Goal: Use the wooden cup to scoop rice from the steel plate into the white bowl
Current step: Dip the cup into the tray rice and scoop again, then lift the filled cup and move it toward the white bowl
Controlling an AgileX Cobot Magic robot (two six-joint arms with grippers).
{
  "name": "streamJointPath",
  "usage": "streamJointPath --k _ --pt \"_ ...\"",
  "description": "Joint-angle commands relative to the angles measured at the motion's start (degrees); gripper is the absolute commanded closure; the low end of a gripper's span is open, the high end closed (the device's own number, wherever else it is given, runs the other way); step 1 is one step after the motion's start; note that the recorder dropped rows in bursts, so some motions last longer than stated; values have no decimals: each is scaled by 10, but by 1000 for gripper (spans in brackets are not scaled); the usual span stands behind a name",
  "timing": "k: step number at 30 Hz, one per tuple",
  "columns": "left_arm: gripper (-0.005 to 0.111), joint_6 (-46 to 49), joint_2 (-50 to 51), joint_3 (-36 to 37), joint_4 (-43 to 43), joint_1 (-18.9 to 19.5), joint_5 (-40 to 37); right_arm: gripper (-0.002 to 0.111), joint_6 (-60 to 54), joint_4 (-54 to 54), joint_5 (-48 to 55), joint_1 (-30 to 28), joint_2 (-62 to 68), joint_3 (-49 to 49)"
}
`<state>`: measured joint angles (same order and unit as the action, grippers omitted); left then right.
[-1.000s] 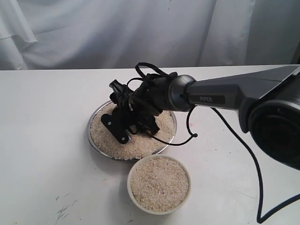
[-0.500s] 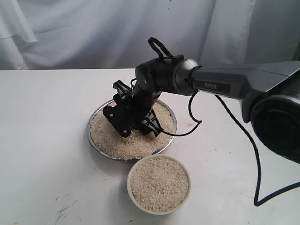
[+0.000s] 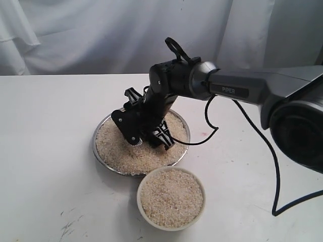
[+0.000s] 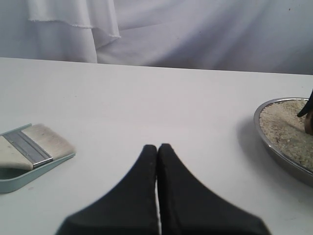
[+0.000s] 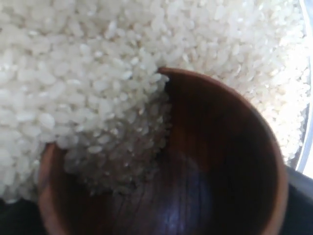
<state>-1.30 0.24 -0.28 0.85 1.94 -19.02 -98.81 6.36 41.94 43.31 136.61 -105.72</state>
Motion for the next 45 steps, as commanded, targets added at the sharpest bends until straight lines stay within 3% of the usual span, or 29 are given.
streamJointPath --k 1,10,24,45 --pt "107 -1 -2 3 1 1 8 108 16 8 93 -6 21 12" --pt "107 -1 -2 3 1 1 8 108 18 10 107 -6 21 8" --pt "107 -1 -2 3 1 1 8 108 14 156 189 -46 27 -78" --pt "107 -1 -2 3 1 1 8 108 51 217 219 -71 2 -181"
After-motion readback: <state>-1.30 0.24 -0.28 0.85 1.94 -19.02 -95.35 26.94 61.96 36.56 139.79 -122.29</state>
